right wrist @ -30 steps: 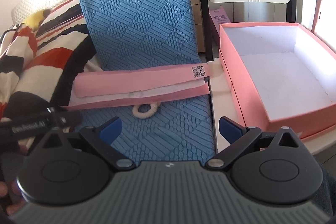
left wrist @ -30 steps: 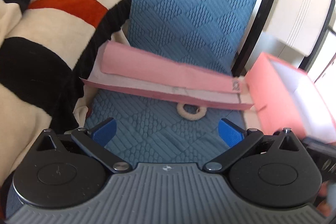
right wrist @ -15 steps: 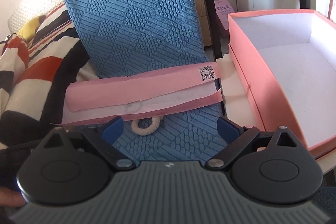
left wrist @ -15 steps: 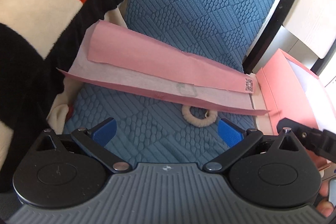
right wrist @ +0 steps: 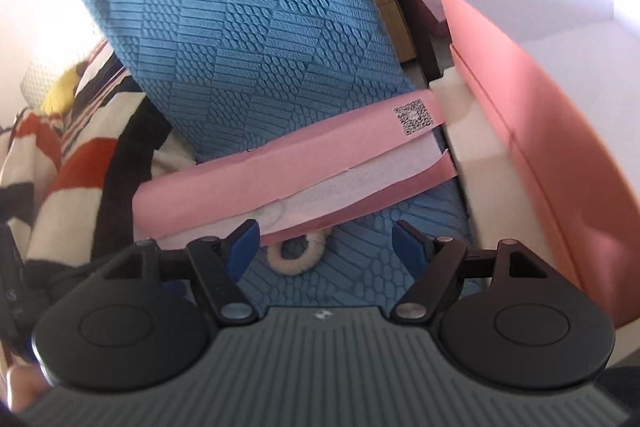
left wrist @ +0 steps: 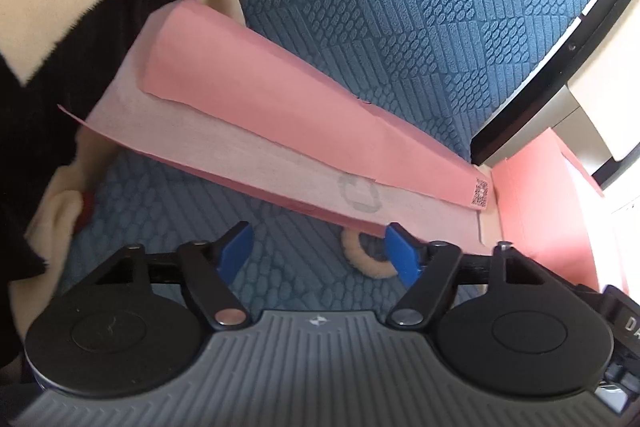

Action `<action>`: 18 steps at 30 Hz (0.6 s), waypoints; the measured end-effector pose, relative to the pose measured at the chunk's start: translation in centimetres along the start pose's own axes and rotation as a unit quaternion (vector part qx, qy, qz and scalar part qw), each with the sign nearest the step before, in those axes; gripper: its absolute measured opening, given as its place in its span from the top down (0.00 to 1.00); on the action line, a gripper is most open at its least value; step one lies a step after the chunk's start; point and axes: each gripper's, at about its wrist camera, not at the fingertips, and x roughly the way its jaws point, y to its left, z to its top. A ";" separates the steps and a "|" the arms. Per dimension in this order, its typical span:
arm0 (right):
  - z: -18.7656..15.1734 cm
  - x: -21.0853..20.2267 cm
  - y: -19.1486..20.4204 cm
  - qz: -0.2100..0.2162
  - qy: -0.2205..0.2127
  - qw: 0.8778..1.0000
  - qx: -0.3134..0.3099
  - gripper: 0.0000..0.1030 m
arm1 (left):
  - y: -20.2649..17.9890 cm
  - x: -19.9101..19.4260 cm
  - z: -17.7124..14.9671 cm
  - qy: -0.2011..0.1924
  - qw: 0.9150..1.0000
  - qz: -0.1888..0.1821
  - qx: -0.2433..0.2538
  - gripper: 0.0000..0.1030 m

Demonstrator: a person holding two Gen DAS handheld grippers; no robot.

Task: Organize objects
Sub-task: 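Lower the right gripper onto the packet edge and close on it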

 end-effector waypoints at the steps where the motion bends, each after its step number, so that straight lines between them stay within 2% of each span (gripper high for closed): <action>1: 0.1 0.4 -0.1 0.005 0.004 1.000 0.008 0.26 | 0.0 0.3 0.2 0.002 1.000 -0.005 -0.004 0.29; 6: 0.4 2.6 -1.2 0.041 0.036 0.995 0.078 0.27 | 0.8 1.4 1.2 0.017 0.998 -0.040 -0.049 0.37; 11: 0.7 5.2 -1.3 0.054 0.064 0.988 0.130 0.30 | 1.6 2.2 2.0 0.020 0.996 -0.033 -0.080 0.50; 14: 0.6 6.6 -1.0 0.054 0.078 0.985 0.145 0.37 | 1.9 2.9 2.2 0.025 0.996 -0.022 -0.084 0.58; 18: 0.4 7.7 -0.4 0.055 0.084 0.983 0.151 0.54 | 2.2 3.6 2.4 0.031 0.996 -0.017 -0.088 0.66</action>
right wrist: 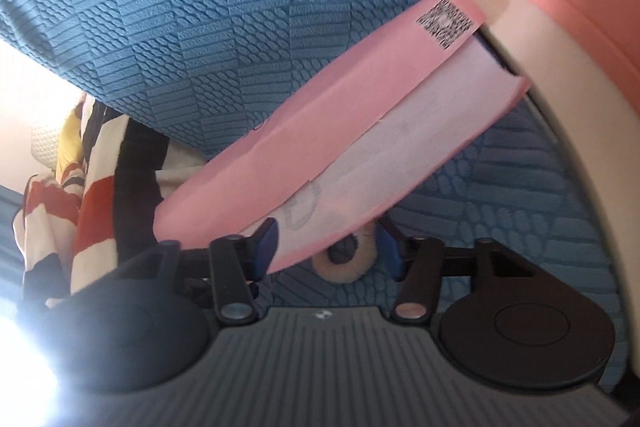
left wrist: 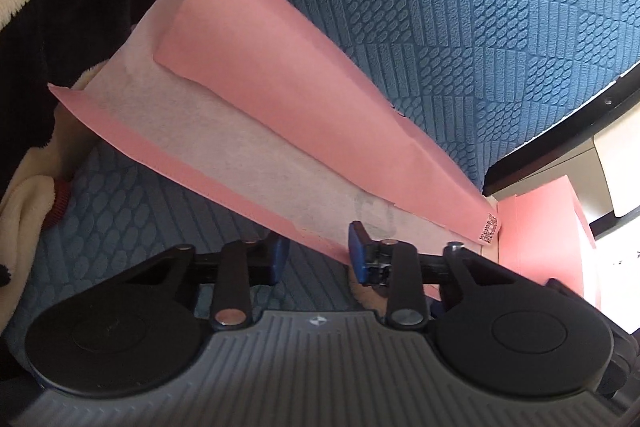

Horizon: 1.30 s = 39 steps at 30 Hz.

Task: Organize objects
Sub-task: 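Lower the right gripper onto the packet edge and close on it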

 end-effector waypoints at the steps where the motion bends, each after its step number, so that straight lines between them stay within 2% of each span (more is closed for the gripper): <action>1: 0.0 0.3 0.1 0.000 0.002 1.000 0.000 0.64 | 0.0 0.0 -0.1 0.000 1.000 -0.001 0.001 0.67; 2: -0.1 0.5 0.2 -0.002 0.005 1.000 0.000 0.69 | -0.1 0.0 -0.1 0.000 1.000 -0.002 0.004 0.67; 3: -0.1 0.7 0.2 -0.005 0.009 1.000 0.001 0.81 | -0.1 0.0 -0.1 0.000 1.000 -0.002 0.008 0.67; 4: -0.2 0.8 0.3 -0.010 0.011 1.000 -0.001 0.85 | -0.1 -0.1 0.0 0.000 1.000 -0.005 0.010 0.67; 8: -0.3 0.3 0.7 -0.008 0.003 1.000 -0.018 0.88 | -0.3 -1.5 -0.4 0.000 0.999 -0.034 0.010 0.67; 12: -0.5 -0.5 1.1 -0.008 -0.010 0.999 -0.043 0.88 | -1.7 -3.8 -1.6 -0.022 0.997 -0.039 0.067 0.67; 17: -1.4 -1.1 0.9 -0.017 -0.007 0.998 -0.053 0.90 | -3.5 -7.4 -3.6 -0.059 0.988 -0.049 0.131 0.67; 20: -1.9 -1.6 0.9 -0.018 -0.006 0.998 -0.063 0.92 | -4.2 -8.5 -4.2 -0.063 0.986 -0.065 0.143 0.67; 23: -2.5 -2.4 0.8 -0.015 -0.005 0.997 -0.073 0.92 | -4.7 -8.3 -4.4 -0.063 0.984 -0.059 0.154 0.67; 28: -3.5 -4.5 0.3 -0.019 -0.012 0.995 -0.093 0.92 | -4.8 -5.9 -4.4 -0.024 0.986 -0.033 0.161 0.67; 32: -4.1 -6.1 -0.3 -0.010 -0.013 0.995 -0.100 0.93 | -5.0 -3.6 -4.6 0.025 0.985 -0.030 0.166 0.67; 35: -4.1 -6.7 -0.9 0.000 -0.006 0.995 -0.095 0.93 | -5.7 -1.9 -5.2 0.055 0.980 -0.016 0.189 0.67; 39: -4.1 -6.6 -1.0 -0.010 -0.002 0.995 -0.103 0.93 | -6.6 -0.2 -6.3 0.074 0.971 0.009 0.228 0.67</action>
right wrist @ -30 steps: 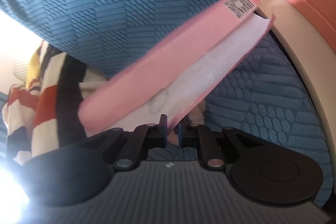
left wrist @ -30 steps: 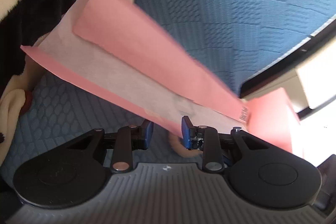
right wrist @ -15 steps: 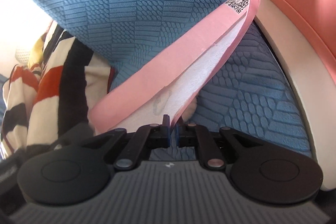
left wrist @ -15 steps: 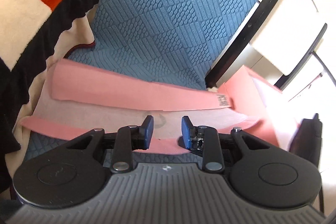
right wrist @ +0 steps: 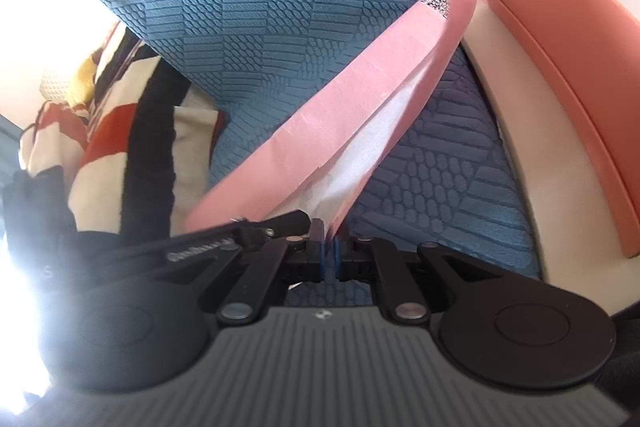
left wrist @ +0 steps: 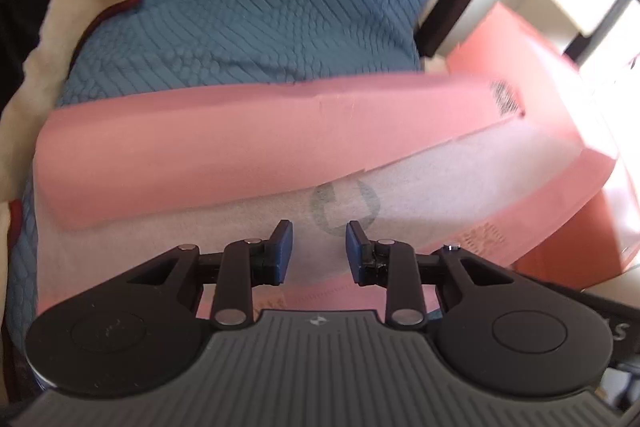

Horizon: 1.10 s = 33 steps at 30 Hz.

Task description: Organize objects

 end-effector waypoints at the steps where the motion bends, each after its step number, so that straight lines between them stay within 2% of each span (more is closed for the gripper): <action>1: 0.1 0.0 -0.1 -0.001 0.001 1.000 -0.001 0.93 | -0.2 0.3 -0.1 0.005 1.000 0.004 0.005 0.67; 4: 0.2 0.0 -0.4 0.000 0.002 1.000 -0.001 0.96 | -0.3 1.3 0.1 0.012 1.000 0.020 0.016 0.67; 9: 0.4 0.3 -0.5 -0.004 0.005 1.000 -0.002 0.96 | -0.3 1.7 0.8 -0.004 0.999 0.043 0.021 0.67; 21: 0.6 1.0 -1.6 -0.022 0.017 0.999 0.019 0.96 | 1.1 0.2 4.9 -0.075 0.994 0.084 0.006 0.67; 25: 0.7 1.3 -1.7 -0.027 0.020 0.999 0.019 0.96 | 2.4 0.3 6.7 -0.076 0.994 0.084 -0.005 0.67; 33: 1.4 2.0 -2.1 -0.034 0.021 0.999 0.030 0.96 | 5.0 2.1 10.1 -0.069 0.991 0.113 -0.019 0.67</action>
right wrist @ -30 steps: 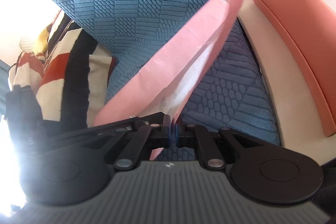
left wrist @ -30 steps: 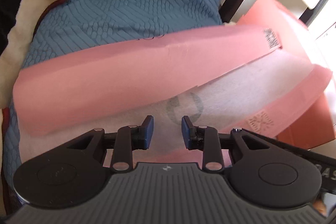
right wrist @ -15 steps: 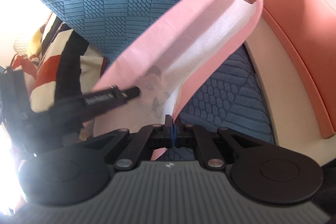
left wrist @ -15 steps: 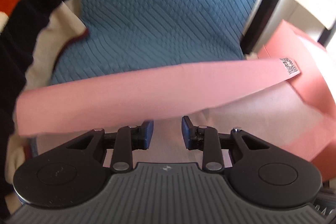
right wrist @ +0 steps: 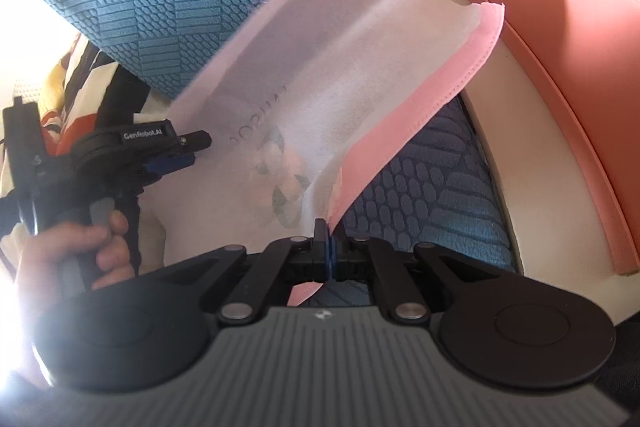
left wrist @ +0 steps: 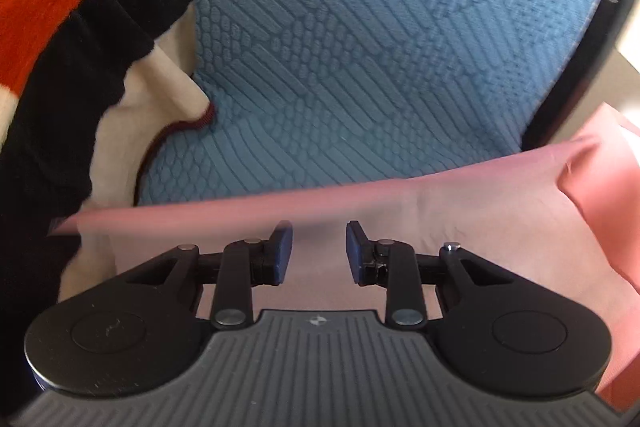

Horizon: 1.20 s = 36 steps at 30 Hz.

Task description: Organize objects

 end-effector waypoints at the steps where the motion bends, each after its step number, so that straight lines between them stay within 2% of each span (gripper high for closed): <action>1: 0.1 0.1 -0.1 -0.002 0.001 1.000 0.001 0.96 | 0.2 0.3 0.4 -0.001 1.000 0.004 0.002 0.67; 14: 1.3 0.4 -0.4 -0.026 -0.002 1.000 -0.011 0.96 | 2.7 5.2 4.6 0.011 0.999 0.038 0.011 0.67; 18: 1.8 0.8 -0.3 -0.033 0.004 0.999 -0.012 0.96 | 3.0 6.8 4.9 0.021 0.998 0.049 0.017 0.67; 21: 2.2 1.1 -0.2 -0.035 0.009 0.999 -0.010 0.96 | 2.4 7.1 4.9 0.004 0.997 0.064 0.046 0.67; 26: 2.5 1.1 -0.2 -0.037 0.014 0.999 -0.007 0.96 | 2.3 6.8 5.1 0.006 0.997 0.065 0.046 0.67; 31: 2.4 1.0 -0.2 -0.037 0.016 0.999 -0.001 0.96 | 2.4 4.6 5.1 -0.013 0.999 0.036 0.024 0.65; 36: 2.5 1.0 -0.2 -0.037 0.016 0.999 0.001 0.95 | 2.0 1.0 4.5 -0.045 0.999 0.000 0.008 0.59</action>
